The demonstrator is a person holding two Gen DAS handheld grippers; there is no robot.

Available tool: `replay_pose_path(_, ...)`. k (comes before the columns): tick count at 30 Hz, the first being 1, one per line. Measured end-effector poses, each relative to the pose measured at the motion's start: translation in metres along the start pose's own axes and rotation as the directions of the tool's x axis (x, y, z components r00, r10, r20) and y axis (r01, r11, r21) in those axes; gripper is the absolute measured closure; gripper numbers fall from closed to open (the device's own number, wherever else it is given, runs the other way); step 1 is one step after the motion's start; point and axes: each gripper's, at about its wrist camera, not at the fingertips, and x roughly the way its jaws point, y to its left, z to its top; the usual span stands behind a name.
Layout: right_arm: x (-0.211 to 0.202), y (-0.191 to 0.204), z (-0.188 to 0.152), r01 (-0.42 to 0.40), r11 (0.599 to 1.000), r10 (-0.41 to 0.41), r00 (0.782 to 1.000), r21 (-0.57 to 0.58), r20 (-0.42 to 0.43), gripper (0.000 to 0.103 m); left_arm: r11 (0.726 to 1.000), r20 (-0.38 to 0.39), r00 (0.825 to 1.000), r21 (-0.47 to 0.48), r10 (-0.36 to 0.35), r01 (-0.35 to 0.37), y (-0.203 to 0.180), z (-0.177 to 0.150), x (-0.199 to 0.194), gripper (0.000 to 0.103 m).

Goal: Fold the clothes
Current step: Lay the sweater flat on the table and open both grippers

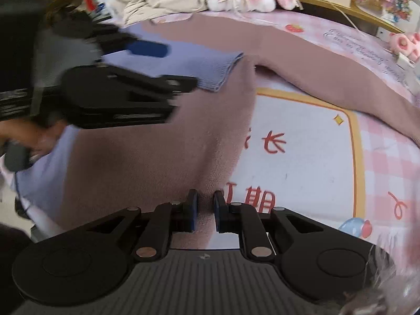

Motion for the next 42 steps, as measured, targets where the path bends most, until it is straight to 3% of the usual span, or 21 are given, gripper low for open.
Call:
replay_pose_path(4, -0.001, 0.001, -0.003, -0.008, 0.998, 0.008, 1.0, -0.054, 0.004, 0.09, 0.996, -0.047, 0.998, 0.079, 0.033, -0.03, -0.022, 0.007, 0.018, 0.046)
replay_pose_path(8, -0.001, 0.004, -0.004, -0.01, 0.996, 0.011, 1.0, -0.086, 0.008, 0.089, 0.995, -0.055, 0.996, 0.083, 0.067, -0.062, -0.028, 0.013, 0.024, 0.048)
replay_pose_path(9, -0.002, 0.003, -0.004, -0.013, 0.996, 0.014, 1.0, -0.083, 0.01, 0.089, 0.995, -0.053, 0.996, 0.075, 0.075, -0.071, -0.027, 0.014, 0.027, 0.052)
replay_pose_path(11, -0.001, 0.002, -0.005, 0.007, 0.999, -0.006, 1.0, -0.045, 0.016, 0.089, 0.995, -0.058, 0.996, 0.065, 0.074, -0.07, -0.025, 0.017, 0.032, 0.077)
replay_pose_path(13, -0.001, 0.0, -0.004, 0.011, 0.999, -0.01, 1.0, -0.032, 0.019, 0.089, 0.996, -0.063, 0.995, 0.058, 0.075, -0.072, -0.023, 0.017, 0.034, 0.088)
replay_pose_path(15, -0.002, 0.002, -0.004, 0.021, 0.999, -0.02, 1.0, -0.025, 0.019, 0.089, 0.997, -0.057, 0.996, -0.015, 0.069, -0.07, -0.009, 0.017, 0.028, 0.091)
replay_pose_path(17, -0.002, 0.005, -0.005, 0.037, 0.999, -0.037, 0.999, -0.015, 0.02, 0.089, 0.985, -0.042, 0.996, -0.152, 0.079, -0.084, 0.024, 0.013, 0.014, 0.091)
replay_pose_path(18, -0.002, 0.007, -0.005, 0.046, 0.999, -0.046, 0.999, -0.008, 0.02, 0.089, 0.968, -0.03, 0.996, -0.236, 0.081, -0.086, 0.047, 0.009, 0.003, 0.091)
replay_pose_path(21, -0.001, 0.011, -0.005, 0.077, 0.997, -0.078, 0.997, 0.027, 0.023, 0.089, 0.884, 0.001, 0.988, -0.448, 0.152, -0.135, 0.129, -0.017, -0.04, 0.091)
replay_pose_path(22, -0.001, 0.012, -0.006, 0.089, 0.995, -0.09, 0.996, 0.04, 0.025, 0.089, 0.846, -0.011, 0.981, -0.505, 0.194, -0.173, 0.161, -0.031, -0.057, 0.092)
replay_pose_path(23, -0.002, 0.014, -0.007, 0.101, 0.993, -0.102, 0.994, 0.054, 0.026, 0.089, 0.809, -0.026, 0.974, -0.551, 0.226, -0.202, 0.19, -0.045, -0.071, 0.101)
replay_pose_path(24, -0.002, 0.017, -0.007, 0.114, 0.991, -0.116, 0.993, 0.071, 0.028, 0.089, 0.77, -0.053, 0.962, -0.588, 0.269, -0.248, 0.22, -0.064, -0.086, 0.1)
replay_pose_path(26, -0.001, 0.021, -0.008, 0.142, 0.985, -0.146, 0.989, 0.102, 0.03, 0.089, 0.689, -0.117, 0.926, -0.637, 0.358, -0.347, 0.274, -0.099, -0.112, 0.1)
replay_pose_path(30, 0.001, 0.03, -0.008, 0.204, 0.968, -0.211, 0.977, 0.147, 0.028, 0.089, 0.572, -0.258, 0.834, -0.627, 0.487, -0.529, 0.355, -0.163, -0.143, 0.1)
replay_pose_path(34, 0.005, 0.038, -0.004, 0.266, 0.951, -0.272, 0.962, 0.161, 0.018, 0.089, 0.503, -0.329, 0.765, -0.599, 0.554, -0.623, 0.394, -0.2, -0.157, 0.1)
replay_pose_path(39, 0.01, 0.042, -0.002, 0.316, 0.93, -0.323, 0.946, 0.188, 0.007, 0.089, 0.445, -0.398, 0.718, -0.585, 0.571, -0.678, 0.405, -0.23, -0.172, 0.088)
replay_pose_path(40, 0.01, 0.043, -0.002, 0.325, 0.927, -0.332, 0.943, 0.188, 0.005, 0.089, 0.436, -0.412, 0.71, -0.58, 0.571, -0.688, 0.403, -0.234, -0.175, 0.081)
replay_pose_path(42, 0.01, 0.045, -0.003, 0.337, 0.922, -0.344, 0.939, 0.189, 0.002, 0.089, 0.466, -0.362, 0.802, -0.67, 0.475, -0.578, 0.38, -0.239, -0.182, 0.074)
